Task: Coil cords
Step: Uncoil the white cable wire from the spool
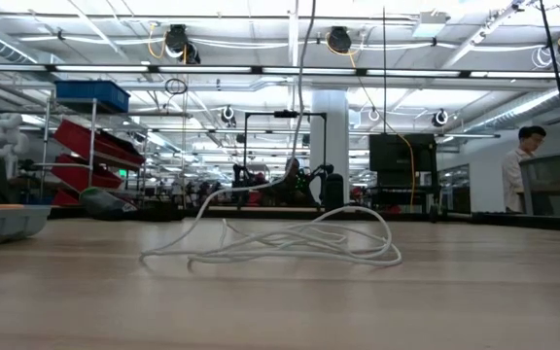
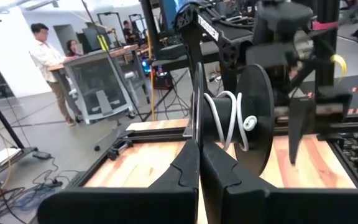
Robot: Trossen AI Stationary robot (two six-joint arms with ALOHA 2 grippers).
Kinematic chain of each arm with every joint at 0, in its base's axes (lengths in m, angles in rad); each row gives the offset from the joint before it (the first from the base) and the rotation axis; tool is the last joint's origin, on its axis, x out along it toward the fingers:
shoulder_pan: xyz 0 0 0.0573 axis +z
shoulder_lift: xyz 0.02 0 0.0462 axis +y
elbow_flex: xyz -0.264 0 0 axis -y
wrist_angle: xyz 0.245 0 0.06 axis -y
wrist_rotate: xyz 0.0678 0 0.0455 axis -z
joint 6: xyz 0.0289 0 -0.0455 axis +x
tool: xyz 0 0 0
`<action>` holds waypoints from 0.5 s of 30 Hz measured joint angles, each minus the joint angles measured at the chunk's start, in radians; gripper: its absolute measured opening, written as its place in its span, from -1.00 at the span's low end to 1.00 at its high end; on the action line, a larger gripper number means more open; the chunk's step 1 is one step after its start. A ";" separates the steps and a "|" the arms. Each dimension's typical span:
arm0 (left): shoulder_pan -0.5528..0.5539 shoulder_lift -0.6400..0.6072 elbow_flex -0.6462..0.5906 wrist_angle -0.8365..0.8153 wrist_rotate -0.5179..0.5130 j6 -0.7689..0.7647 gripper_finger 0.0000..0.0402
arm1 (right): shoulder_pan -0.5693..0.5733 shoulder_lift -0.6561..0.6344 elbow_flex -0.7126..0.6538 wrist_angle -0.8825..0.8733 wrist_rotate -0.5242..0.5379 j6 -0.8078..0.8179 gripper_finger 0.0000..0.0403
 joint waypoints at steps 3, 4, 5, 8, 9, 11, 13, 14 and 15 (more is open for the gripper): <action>0.005 0.000 0.000 -0.008 -0.001 -0.002 -1.00 | -0.016 0.019 0.001 0.089 0.018 -0.058 -0.15; 0.005 0.000 0.000 -0.009 0.000 -0.002 -1.00 | -0.021 0.031 0.000 0.116 0.033 -0.078 -0.15; 0.005 0.000 0.000 -0.008 0.000 -0.002 -1.00 | -0.026 0.044 0.000 0.143 0.046 -0.100 -0.15; 0.004 0.000 0.000 -0.008 0.000 -0.002 -1.00 | -0.046 0.076 0.000 0.239 0.058 -0.152 -0.15; 0.004 0.000 0.000 -0.008 0.000 -0.002 -1.00 | -0.051 0.087 0.000 0.257 0.057 -0.161 -0.15; 0.008 0.000 0.000 -0.008 0.000 -0.002 -1.00 | -0.059 0.107 0.000 0.263 0.052 -0.169 -0.15; 0.014 0.000 0.000 -0.007 0.000 -0.002 -1.00 | -0.062 0.114 0.000 0.264 0.054 -0.170 -0.15; 0.016 0.000 0.000 -0.008 0.000 -0.002 -1.00 | -0.063 0.114 0.000 0.267 0.057 -0.170 -0.15; 0.017 0.000 0.000 -0.008 0.000 -0.002 -1.00 | -0.066 0.114 0.000 0.272 0.058 -0.171 -0.15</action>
